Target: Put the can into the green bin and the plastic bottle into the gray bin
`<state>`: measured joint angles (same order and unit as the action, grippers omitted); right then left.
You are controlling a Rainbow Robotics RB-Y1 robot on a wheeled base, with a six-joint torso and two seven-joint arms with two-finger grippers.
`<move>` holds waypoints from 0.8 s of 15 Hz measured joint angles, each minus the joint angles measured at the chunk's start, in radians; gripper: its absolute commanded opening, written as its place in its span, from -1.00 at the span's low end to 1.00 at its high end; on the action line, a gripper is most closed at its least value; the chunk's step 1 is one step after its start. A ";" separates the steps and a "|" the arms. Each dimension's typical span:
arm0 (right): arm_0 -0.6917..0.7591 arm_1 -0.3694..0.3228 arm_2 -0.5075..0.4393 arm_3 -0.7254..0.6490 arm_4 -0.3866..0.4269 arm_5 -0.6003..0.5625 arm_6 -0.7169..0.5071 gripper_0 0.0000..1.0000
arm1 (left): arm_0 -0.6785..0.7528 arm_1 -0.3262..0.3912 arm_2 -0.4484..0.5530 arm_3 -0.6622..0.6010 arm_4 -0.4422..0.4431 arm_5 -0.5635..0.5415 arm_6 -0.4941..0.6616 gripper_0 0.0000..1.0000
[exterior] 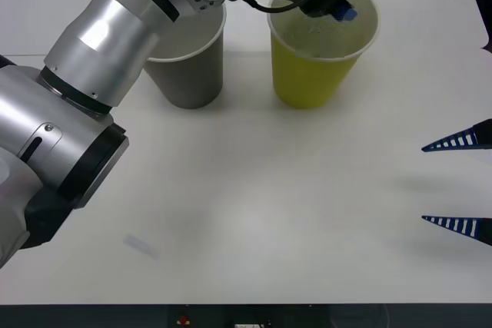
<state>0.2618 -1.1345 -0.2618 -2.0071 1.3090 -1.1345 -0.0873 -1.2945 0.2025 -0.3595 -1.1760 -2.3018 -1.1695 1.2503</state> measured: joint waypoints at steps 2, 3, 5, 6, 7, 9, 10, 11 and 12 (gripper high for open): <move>0.000 0.000 0.000 0.000 0.000 0.000 0.000 1.00 | 0.001 0.022 -0.001 -0.024 0.010 -0.001 -0.001 1.00; 0.000 0.000 0.000 0.000 0.000 0.000 0.000 1.00 | 0.001 0.036 0.000 -0.034 0.019 -0.002 -0.010 1.00; 0.000 0.000 0.000 0.000 0.000 0.000 0.000 1.00 | 0.001 0.079 -0.001 -0.043 0.073 -0.002 -0.051 1.00; 0.000 0.000 0.000 0.000 0.000 0.000 0.000 1.00 | 0.001 0.107 0.000 -0.044 0.119 -0.003 -0.072 1.00; 0.000 0.000 0.000 0.000 0.000 0.000 0.000 1.00 | 0.001 0.135 -0.001 -0.045 0.164 -0.006 -0.096 1.00; 0.000 0.000 0.000 0.000 0.000 0.000 0.000 1.00 | 0.007 0.196 0.000 -0.073 0.242 -0.036 -0.123 1.00; 0.000 0.000 0.000 0.000 0.000 0.000 0.000 1.00 | 0.022 0.233 0.000 -0.114 0.276 -0.051 -0.125 1.00; 0.000 0.000 0.000 0.000 0.000 0.000 0.000 1.00 | 0.057 0.273 0.000 -0.177 0.307 -0.054 -0.125 1.00; 0.000 0.000 0.000 0.000 0.000 0.000 0.000 1.00 | 0.100 0.313 0.000 -0.247 0.334 -0.050 -0.125 1.00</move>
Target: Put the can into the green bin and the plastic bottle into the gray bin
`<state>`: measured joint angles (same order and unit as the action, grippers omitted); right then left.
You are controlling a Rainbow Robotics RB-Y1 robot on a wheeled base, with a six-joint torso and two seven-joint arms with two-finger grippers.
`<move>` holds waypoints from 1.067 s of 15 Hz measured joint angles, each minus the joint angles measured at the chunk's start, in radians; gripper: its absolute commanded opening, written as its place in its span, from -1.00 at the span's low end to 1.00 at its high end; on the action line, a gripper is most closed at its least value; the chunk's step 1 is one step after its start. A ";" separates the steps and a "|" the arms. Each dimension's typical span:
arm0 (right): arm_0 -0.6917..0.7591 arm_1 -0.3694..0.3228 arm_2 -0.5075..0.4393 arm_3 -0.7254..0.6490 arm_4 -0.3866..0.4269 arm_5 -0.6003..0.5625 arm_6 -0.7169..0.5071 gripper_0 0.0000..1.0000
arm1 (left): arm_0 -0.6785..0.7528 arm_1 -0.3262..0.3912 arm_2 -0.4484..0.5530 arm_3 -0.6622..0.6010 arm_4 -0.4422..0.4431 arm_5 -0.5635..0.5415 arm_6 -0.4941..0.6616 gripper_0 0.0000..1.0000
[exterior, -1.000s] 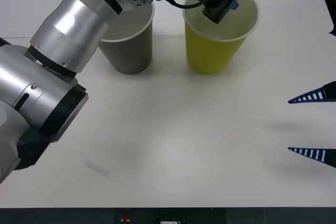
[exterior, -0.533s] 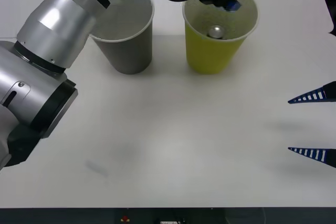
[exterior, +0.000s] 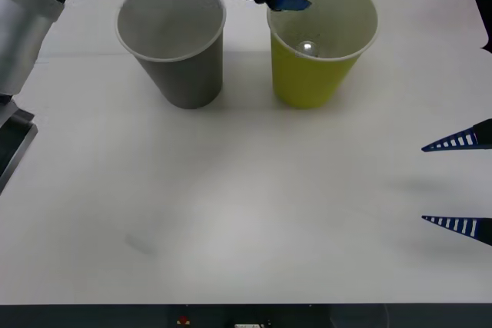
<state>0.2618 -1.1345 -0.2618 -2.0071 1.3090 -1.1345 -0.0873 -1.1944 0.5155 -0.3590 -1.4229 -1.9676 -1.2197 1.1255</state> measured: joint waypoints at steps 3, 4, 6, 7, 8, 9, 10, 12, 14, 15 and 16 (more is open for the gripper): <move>0.000 0.000 0.000 0.000 0.000 0.000 0.000 1.00 | 0.170 0.137 0.003 -0.243 0.080 0.055 -0.004 1.00; 0.000 0.000 0.000 0.000 0.000 0.000 0.000 1.00 | 0.233 0.183 0.008 -0.320 0.104 0.085 -0.008 1.00; 0.000 0.000 0.000 0.000 0.000 0.000 0.000 1.00 | 0.356 0.268 0.029 -0.447 0.165 0.143 -0.024 1.00; 0.000 0.000 0.000 0.000 0.000 0.000 0.000 1.00 | 0.412 0.307 0.045 -0.492 0.209 0.167 -0.050 1.00; 0.000 0.000 0.000 0.000 0.000 0.000 0.000 1.00 | 0.468 0.344 0.059 -0.519 0.274 0.191 -0.098 1.00; 0.000 0.000 0.000 0.000 0.000 0.000 0.000 1.00 | 0.522 0.388 0.068 -0.535 0.360 0.218 -0.166 1.00; 0.000 0.000 0.000 0.000 0.000 0.000 0.000 1.00 | 0.569 0.431 0.072 -0.544 0.445 0.246 -0.241 1.00; 0.000 0.000 0.000 0.000 0.000 0.000 0.000 1.00 | 0.654 0.520 0.074 -0.565 0.575 0.292 -0.380 1.00; 0.000 0.000 0.000 0.000 0.000 0.000 0.000 1.00 | 0.731 0.597 0.074 -0.593 0.671 0.332 -0.496 1.00; 0.000 0.000 0.000 0.000 0.000 0.000 0.000 1.00 | 0.768 0.629 0.078 -0.603 0.717 0.347 -0.561 1.00; 0.000 0.000 0.000 0.000 0.000 0.000 0.000 1.00 | 0.804 0.654 0.086 -0.608 0.764 0.354 -0.624 1.00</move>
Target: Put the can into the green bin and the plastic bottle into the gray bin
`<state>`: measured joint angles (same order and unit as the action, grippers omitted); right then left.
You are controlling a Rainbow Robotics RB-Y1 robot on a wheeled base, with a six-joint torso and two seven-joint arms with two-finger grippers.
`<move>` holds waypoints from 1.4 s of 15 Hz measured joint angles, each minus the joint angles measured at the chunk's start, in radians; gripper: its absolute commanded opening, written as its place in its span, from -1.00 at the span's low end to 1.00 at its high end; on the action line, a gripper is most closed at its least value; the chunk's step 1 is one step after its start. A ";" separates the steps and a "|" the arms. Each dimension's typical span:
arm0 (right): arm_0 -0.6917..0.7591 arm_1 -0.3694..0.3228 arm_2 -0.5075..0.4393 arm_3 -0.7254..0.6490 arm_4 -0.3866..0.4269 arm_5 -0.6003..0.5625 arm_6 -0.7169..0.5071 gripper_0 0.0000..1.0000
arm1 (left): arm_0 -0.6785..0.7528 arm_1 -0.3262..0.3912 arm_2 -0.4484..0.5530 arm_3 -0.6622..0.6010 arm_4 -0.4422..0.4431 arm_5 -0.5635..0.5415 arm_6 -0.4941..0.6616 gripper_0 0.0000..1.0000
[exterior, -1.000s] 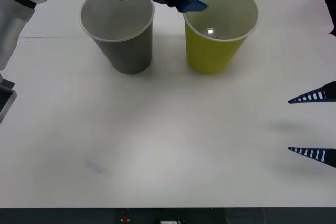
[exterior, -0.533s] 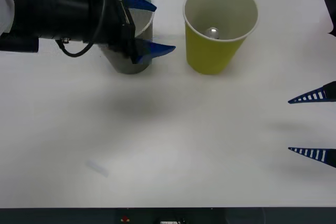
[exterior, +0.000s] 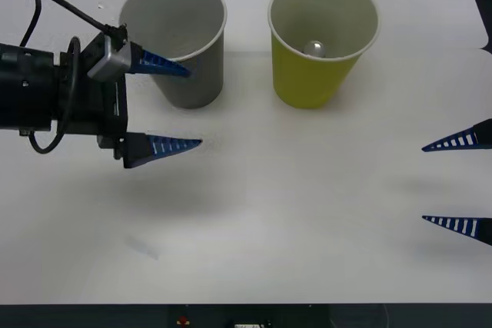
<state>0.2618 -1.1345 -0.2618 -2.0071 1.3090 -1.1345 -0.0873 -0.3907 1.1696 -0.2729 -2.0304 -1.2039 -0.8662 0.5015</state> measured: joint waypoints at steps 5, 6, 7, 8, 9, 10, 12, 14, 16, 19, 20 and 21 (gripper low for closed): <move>0.000 0.000 0.000 0.000 0.000 0.000 0.000 1.00 | 0.142 0.110 0.032 -0.004 0.188 0.000 -0.266 1.00; 0.000 0.000 0.000 0.000 0.000 0.000 0.000 1.00 | 0.166 0.135 0.036 -0.004 0.219 -0.003 -0.313 1.00; 0.000 0.000 0.000 0.000 0.000 0.000 0.000 1.00 | 0.187 0.154 0.045 -0.004 0.235 -0.012 -0.344 1.00; 0.000 0.000 0.000 0.000 0.000 0.000 0.000 1.00 | 0.213 0.168 0.072 -0.003 0.241 -0.037 -0.361 1.00; 0.000 0.000 0.000 0.000 0.000 0.000 0.000 1.00 | 0.242 0.175 0.110 0.002 0.239 -0.073 -0.366 1.00; 0.000 0.000 0.000 0.000 0.000 0.000 0.000 1.00 | 0.267 0.179 0.148 0.007 0.236 -0.105 -0.368 1.00; 0.000 0.000 0.000 0.000 0.000 0.000 0.000 1.00 | 0.311 0.187 0.214 0.024 0.235 -0.171 -0.373 1.00; 0.000 0.000 0.000 0.000 0.000 0.000 0.000 1.00 | 0.335 0.190 0.252 0.042 0.235 -0.221 -0.378 1.00; 0.000 0.000 0.000 0.000 0.000 0.000 0.000 1.00 | 0.343 0.189 0.259 0.067 0.233 -0.251 -0.387 1.00; 0.000 0.000 0.000 0.000 0.000 0.000 0.000 1.00 | 0.342 0.184 0.259 0.103 0.232 -0.275 -0.396 1.00; 0.000 0.000 0.000 0.000 0.000 0.000 0.000 1.00 | 0.341 0.182 0.259 0.107 0.232 -0.277 -0.397 1.00; 0.000 0.000 0.000 0.000 0.000 0.000 0.000 1.00 | 0.341 0.182 0.259 0.108 0.232 -0.278 -0.397 1.00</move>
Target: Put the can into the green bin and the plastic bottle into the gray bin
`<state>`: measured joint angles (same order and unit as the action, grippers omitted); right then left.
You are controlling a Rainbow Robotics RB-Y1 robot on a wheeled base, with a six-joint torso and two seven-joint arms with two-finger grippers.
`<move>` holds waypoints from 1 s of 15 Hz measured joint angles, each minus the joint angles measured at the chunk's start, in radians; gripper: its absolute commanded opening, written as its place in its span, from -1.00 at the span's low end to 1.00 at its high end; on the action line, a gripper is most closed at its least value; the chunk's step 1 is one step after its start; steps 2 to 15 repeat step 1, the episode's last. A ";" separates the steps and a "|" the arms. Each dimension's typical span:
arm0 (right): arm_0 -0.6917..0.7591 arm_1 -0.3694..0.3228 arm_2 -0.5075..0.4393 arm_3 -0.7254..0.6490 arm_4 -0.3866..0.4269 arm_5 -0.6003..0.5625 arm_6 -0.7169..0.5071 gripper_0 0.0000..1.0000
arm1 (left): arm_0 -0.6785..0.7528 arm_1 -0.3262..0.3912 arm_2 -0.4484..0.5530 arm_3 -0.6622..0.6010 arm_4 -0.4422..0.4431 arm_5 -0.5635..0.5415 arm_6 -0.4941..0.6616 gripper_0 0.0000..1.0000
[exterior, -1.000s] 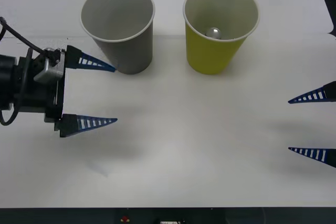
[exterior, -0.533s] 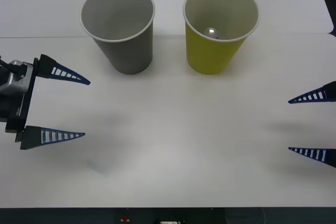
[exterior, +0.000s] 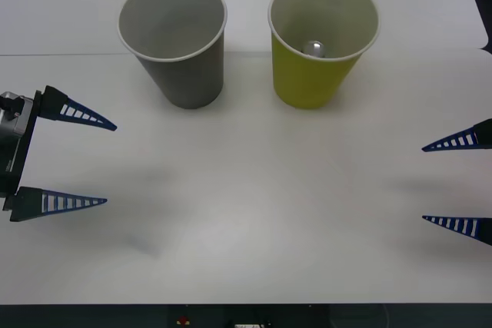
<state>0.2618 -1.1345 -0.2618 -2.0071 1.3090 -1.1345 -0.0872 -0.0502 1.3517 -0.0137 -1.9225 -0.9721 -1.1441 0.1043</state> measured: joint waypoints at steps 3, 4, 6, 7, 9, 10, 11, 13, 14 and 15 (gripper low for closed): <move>0.000 0.000 0.000 0.000 0.000 0.000 0.000 1.00 | 0.000 0.000 0.000 0.000 0.000 0.000 0.000 1.00; 0.000 0.000 0.000 0.000 0.000 0.000 0.000 1.00 | 0.000 0.000 0.000 0.000 0.000 0.000 0.000 1.00; 0.000 0.000 0.000 0.000 0.000 0.000 0.000 1.00 | 0.000 0.000 0.000 0.000 0.000 0.000 0.000 1.00; 0.000 0.000 0.000 0.000 0.000 0.000 0.000 1.00 | 0.000 0.000 0.000 0.000 0.000 0.000 0.000 1.00; 0.000 0.000 0.000 0.000 0.000 0.000 0.000 1.00 | 0.000 0.000 0.000 0.000 0.000 0.000 0.000 1.00; 0.000 0.000 0.000 0.000 0.000 0.000 0.000 1.00 | 0.000 0.000 0.000 0.000 0.000 0.000 0.000 1.00; 0.000 0.000 0.000 0.000 0.000 0.000 0.000 1.00 | 0.000 0.000 0.000 0.000 0.000 0.000 0.000 1.00; 0.000 0.000 0.000 0.000 0.000 0.000 0.000 1.00 | 0.000 0.000 0.000 0.000 0.000 0.000 0.000 1.00; 0.000 0.000 0.000 0.000 0.000 0.000 0.000 1.00 | 0.000 0.000 0.000 0.000 0.000 0.000 0.000 1.00; 0.000 0.000 0.000 0.000 0.000 0.000 0.000 1.00 | 0.000 0.000 0.000 0.000 0.000 0.000 0.000 1.00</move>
